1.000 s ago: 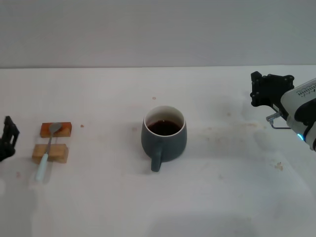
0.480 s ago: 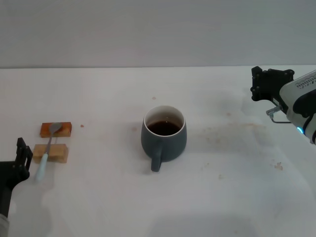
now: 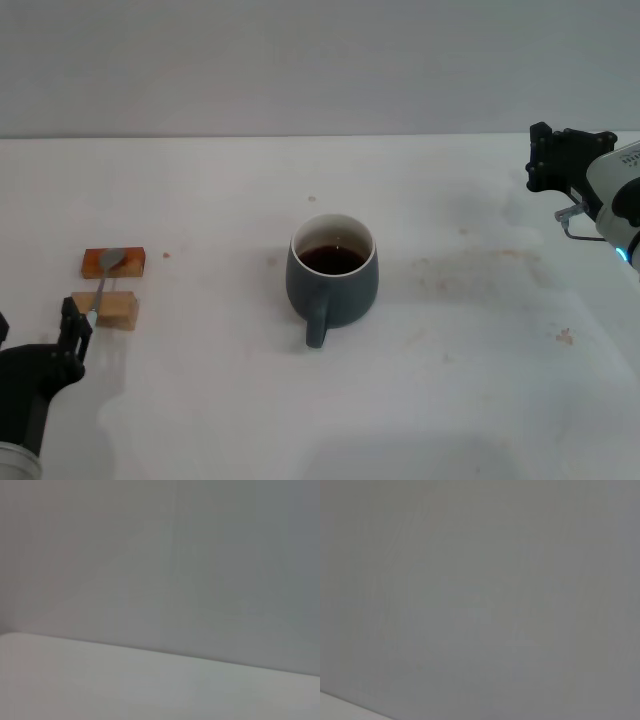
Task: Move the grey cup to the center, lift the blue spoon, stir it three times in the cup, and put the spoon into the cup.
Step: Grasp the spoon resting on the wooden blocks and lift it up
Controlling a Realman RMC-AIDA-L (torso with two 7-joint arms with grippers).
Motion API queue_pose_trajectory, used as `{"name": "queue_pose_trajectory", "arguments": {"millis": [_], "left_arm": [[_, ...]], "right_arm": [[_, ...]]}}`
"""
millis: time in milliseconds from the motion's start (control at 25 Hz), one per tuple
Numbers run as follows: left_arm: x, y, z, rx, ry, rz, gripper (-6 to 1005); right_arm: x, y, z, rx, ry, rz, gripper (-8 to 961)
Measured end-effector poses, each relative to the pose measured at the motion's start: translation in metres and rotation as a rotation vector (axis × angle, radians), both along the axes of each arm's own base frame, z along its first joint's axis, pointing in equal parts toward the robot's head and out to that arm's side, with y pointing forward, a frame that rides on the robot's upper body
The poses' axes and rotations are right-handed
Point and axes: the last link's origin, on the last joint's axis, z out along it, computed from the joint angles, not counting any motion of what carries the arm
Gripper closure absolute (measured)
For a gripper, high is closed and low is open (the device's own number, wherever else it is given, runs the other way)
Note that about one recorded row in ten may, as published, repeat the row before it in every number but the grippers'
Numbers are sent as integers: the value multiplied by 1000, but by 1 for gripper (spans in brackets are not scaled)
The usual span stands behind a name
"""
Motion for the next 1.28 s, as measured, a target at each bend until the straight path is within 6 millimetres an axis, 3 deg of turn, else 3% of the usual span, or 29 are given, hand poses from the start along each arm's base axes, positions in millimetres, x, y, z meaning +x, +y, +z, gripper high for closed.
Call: {"name": "queue_pose_trajectory", "arguments": {"millis": [400,1280], "left_arm": [[0,1,-10,-37,-26,-20,298],[-26,2,-30,-132,-20,-8,302]], "right_arm": [[2,0,2,3,-1,-7,953],[7,-2,0,-6,-8,-29,953]]}}
